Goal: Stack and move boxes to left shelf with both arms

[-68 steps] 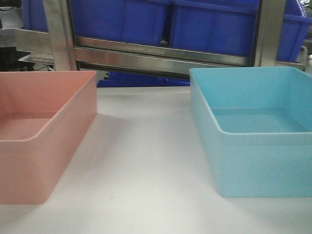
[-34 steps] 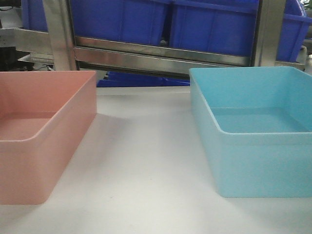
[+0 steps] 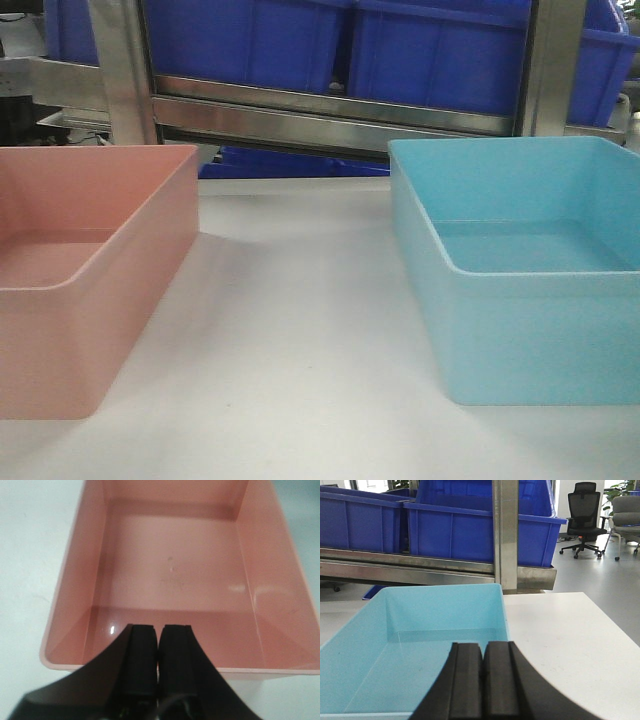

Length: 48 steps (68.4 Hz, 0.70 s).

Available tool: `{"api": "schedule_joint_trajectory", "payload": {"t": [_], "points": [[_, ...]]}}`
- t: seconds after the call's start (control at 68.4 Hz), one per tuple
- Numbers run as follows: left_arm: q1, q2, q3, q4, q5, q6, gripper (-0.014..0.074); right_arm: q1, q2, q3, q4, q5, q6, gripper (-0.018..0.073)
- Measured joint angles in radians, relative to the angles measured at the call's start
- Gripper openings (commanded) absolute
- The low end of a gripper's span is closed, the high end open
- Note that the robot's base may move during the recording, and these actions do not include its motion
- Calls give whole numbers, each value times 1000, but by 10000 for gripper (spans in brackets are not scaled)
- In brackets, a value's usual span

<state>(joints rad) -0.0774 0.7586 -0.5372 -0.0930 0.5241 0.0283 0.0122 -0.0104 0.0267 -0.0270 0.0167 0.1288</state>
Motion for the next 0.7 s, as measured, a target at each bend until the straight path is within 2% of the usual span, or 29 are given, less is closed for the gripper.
{"api": "schedule_joint_trajectory", "payload": {"t": [0.278, 0.351, 0.409, 0.555, 0.614, 0.702], "points": [[0, 341, -240, -30, 85, 0, -3, 0, 0, 0, 0, 0, 0, 56], [10, 413, -309, -41, 121, 2, 20, 0, 0, 0, 0, 0, 0, 56], [23, 487, -372, -46, 175, 35, 90, 0, 0, 0, 0, 0, 0, 56], [73, 646, -534, -52, 324, 137, 397, 0, 0, 0, 0, 0, 0, 56], [93, 688, -588, -52, 353, 172, 444, 0, 0, 0, 0, 0, 0, 56], [123, 746, -661, -53, 393, 222, 438, 0, 0, 0, 0, 0, 0, 56]]}}
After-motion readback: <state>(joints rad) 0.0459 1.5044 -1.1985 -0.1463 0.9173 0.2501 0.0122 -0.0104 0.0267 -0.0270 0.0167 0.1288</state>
